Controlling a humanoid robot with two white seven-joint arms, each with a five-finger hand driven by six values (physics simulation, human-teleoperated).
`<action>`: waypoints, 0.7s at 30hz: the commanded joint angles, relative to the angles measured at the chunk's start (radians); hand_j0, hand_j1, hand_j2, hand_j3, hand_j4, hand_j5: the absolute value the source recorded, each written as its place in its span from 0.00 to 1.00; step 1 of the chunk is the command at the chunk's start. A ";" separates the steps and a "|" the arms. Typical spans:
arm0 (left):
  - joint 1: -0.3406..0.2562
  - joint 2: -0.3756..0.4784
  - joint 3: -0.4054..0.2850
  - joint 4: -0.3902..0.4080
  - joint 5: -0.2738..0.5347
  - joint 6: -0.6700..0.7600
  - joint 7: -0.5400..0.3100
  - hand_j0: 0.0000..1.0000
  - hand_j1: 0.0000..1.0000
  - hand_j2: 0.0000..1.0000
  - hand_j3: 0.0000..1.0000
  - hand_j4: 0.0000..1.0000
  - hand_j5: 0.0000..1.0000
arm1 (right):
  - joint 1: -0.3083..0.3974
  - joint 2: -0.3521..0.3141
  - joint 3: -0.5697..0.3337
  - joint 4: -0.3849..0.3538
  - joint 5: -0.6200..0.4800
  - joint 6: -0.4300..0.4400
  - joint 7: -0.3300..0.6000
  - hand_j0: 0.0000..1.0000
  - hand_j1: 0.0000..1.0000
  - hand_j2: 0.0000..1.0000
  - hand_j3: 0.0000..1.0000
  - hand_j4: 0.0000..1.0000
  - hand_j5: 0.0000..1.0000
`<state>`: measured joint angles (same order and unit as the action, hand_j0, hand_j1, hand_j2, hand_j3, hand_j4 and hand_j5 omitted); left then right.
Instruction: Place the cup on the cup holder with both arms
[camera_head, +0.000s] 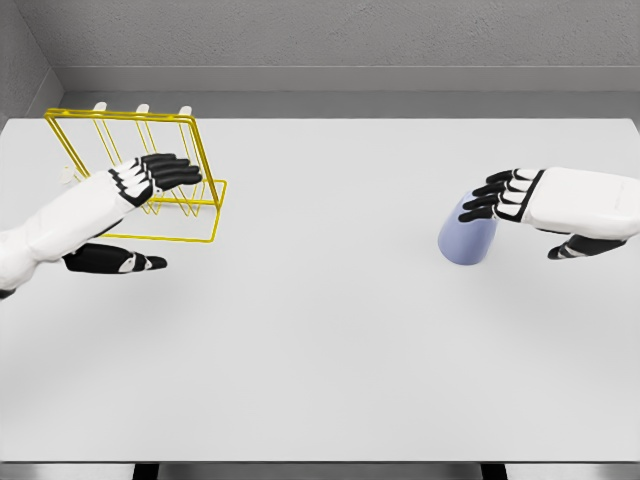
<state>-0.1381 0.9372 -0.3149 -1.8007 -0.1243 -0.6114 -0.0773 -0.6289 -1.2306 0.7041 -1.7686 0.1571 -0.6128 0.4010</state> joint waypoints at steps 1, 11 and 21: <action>0.000 0.000 -0.001 0.000 0.008 0.001 0.001 1.00 1.00 1.00 1.00 1.00 1.00 | 0.000 -0.001 0.000 0.000 -0.010 0.002 0.002 1.00 1.00 1.00 1.00 1.00 1.00; 0.006 -0.021 -0.087 0.000 0.006 0.001 0.005 1.00 1.00 1.00 1.00 1.00 1.00 | -0.066 0.171 -0.005 0.169 0.139 0.002 0.012 1.00 1.00 1.00 1.00 1.00 1.00; 0.000 -0.020 -0.286 0.001 0.196 0.001 0.014 1.00 1.00 1.00 1.00 1.00 1.00 | -0.103 0.333 0.003 0.383 0.286 0.002 0.065 1.00 1.00 1.00 1.00 1.00 1.00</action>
<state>-0.1396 0.9068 -0.5542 -1.7993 -0.0085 -0.6113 -0.0659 -0.7317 -0.9308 0.7064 -1.4364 0.4174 -0.6129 0.4581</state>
